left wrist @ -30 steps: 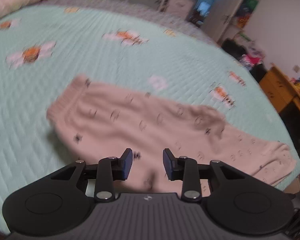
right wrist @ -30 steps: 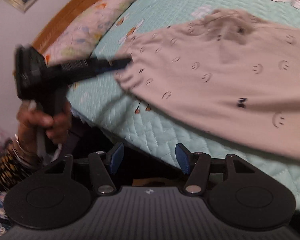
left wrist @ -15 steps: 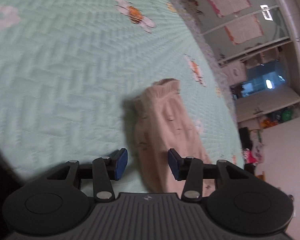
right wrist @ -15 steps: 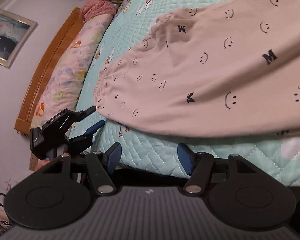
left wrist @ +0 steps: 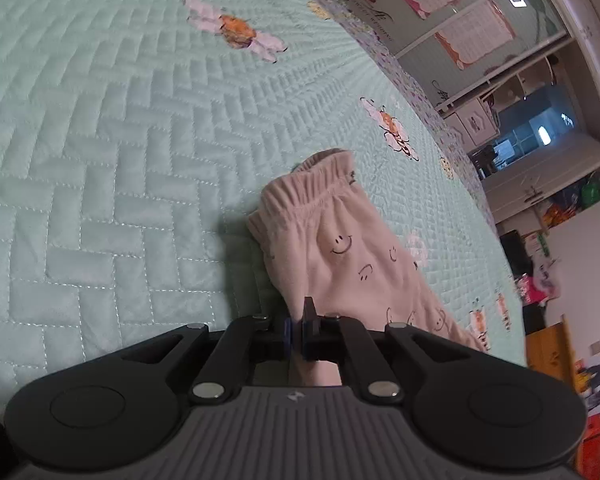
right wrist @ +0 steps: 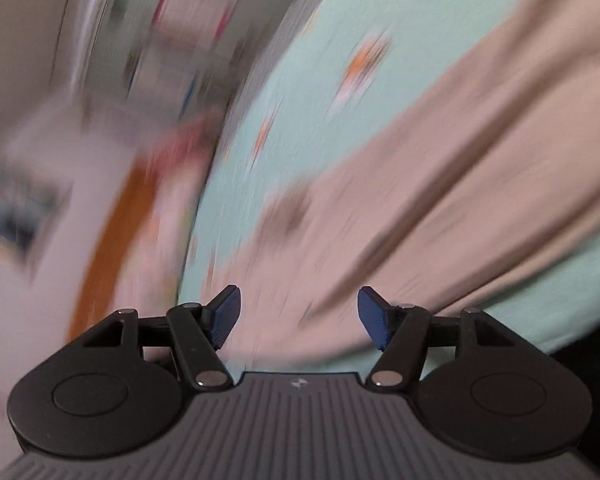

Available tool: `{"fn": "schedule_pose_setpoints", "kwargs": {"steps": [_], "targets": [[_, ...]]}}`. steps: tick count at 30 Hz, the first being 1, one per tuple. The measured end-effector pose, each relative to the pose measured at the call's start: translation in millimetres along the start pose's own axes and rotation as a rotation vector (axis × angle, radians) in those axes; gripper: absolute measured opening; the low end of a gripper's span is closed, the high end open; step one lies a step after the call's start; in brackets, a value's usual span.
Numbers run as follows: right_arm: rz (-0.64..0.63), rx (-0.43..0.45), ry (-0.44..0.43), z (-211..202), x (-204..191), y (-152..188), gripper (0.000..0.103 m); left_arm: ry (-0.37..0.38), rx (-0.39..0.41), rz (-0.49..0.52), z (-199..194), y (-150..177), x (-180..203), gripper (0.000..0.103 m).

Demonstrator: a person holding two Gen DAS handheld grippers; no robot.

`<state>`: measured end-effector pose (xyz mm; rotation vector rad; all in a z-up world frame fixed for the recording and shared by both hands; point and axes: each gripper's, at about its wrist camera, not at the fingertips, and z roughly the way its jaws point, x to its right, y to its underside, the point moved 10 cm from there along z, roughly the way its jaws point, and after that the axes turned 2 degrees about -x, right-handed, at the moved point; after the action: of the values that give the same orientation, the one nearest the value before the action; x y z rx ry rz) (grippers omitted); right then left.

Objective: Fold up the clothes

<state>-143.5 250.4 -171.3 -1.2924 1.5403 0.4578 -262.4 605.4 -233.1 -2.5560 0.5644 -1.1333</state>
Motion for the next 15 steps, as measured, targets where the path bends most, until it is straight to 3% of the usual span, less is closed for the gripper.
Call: {"fn": "schedule_pose_setpoints", "kwargs": {"steps": [2, 4, 7, 10, 12, 15], "targets": [[0.085, 0.188, 0.055, -43.8, 33.7, -37.0, 0.066, -0.008, -0.010, -0.026, 0.3, -2.0, -2.4, 0.005], [0.169, 0.359, 0.118, -87.4, 70.8, -69.1, 0.067, -0.031, -0.004, -0.048, -4.2, -5.6, -4.9, 0.014], [0.247, 0.540, 0.175, -134.0, 113.8, -102.9, 0.067, -0.117, 0.055, -0.035, -24.1, -10.7, -6.8, 0.026], [0.305, 0.583, 0.111, -149.8, 132.2, -121.1, 0.068, -0.227, 0.131, -0.007, -49.0, -13.5, -2.7, 0.027], [0.276, 0.527, 0.026, -139.8, 122.5, -127.6, 0.068, -0.198, 0.160, 0.069, -57.4, -11.0, 22.8, 0.027], [0.184, 0.374, -0.038, -102.7, 90.8, -124.6, 0.068, -0.069, 0.093, 0.284, -42.7, 12.2, 92.2, 0.033]]}}
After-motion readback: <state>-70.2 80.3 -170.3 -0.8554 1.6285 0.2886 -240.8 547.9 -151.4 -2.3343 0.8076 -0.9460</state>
